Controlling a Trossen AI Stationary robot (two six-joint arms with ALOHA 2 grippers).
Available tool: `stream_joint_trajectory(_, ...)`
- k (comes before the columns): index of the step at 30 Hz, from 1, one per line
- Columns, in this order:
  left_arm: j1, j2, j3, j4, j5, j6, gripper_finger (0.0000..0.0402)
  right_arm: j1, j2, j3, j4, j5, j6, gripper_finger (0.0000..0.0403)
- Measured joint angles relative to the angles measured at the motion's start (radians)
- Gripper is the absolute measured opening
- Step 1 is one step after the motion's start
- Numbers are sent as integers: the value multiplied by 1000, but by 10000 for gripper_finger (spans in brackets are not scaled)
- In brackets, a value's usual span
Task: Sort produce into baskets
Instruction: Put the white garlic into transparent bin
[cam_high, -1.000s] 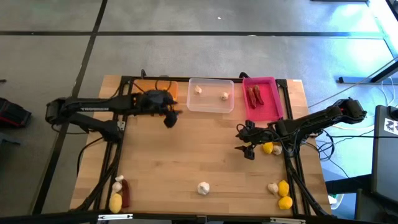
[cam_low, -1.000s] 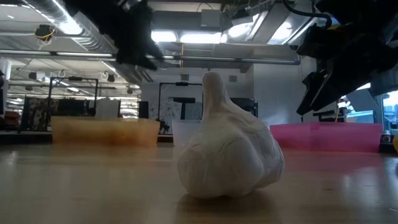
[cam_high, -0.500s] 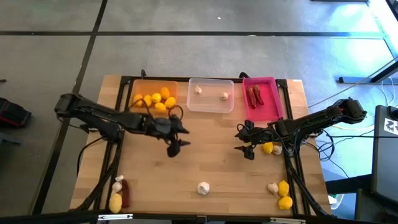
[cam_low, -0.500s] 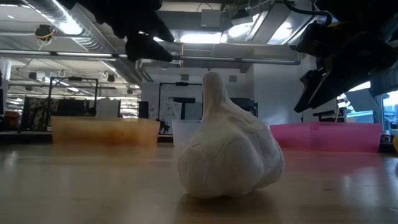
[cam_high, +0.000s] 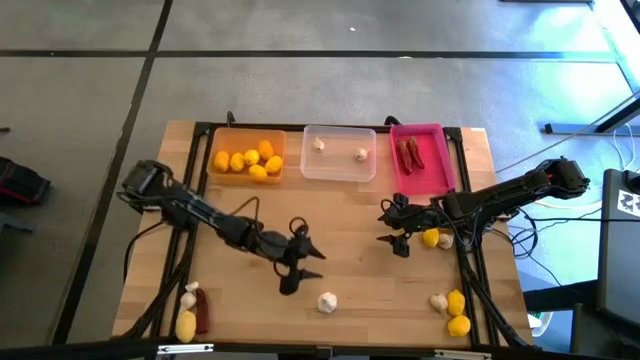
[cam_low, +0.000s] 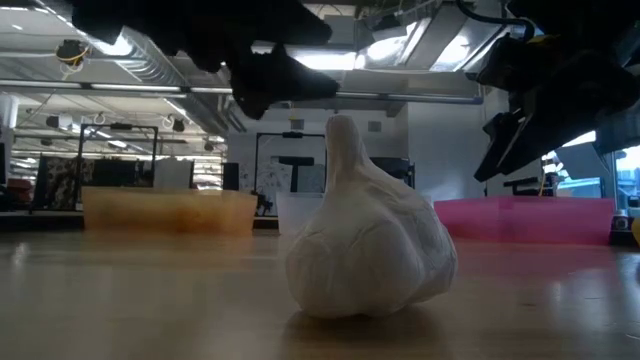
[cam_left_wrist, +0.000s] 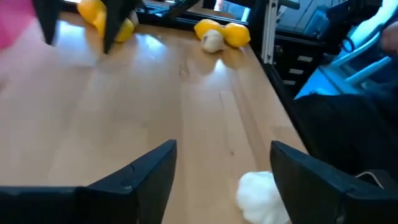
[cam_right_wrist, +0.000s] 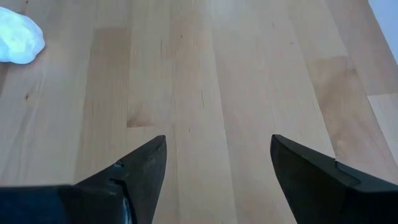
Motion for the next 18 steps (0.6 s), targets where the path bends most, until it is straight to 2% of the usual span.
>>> stream_joint_trajectory(6,-52,127,3,168,0,-81,251,0,0,0,-10,0,-5,280)
stream_joint_trajectory(14,-94,241,69,174,0,-62,231,0,0,0,-9,4,-31,280)
stream_joint_trajectory(18,-104,255,75,175,0,-57,213,0,0,0,-8,8,-39,280)
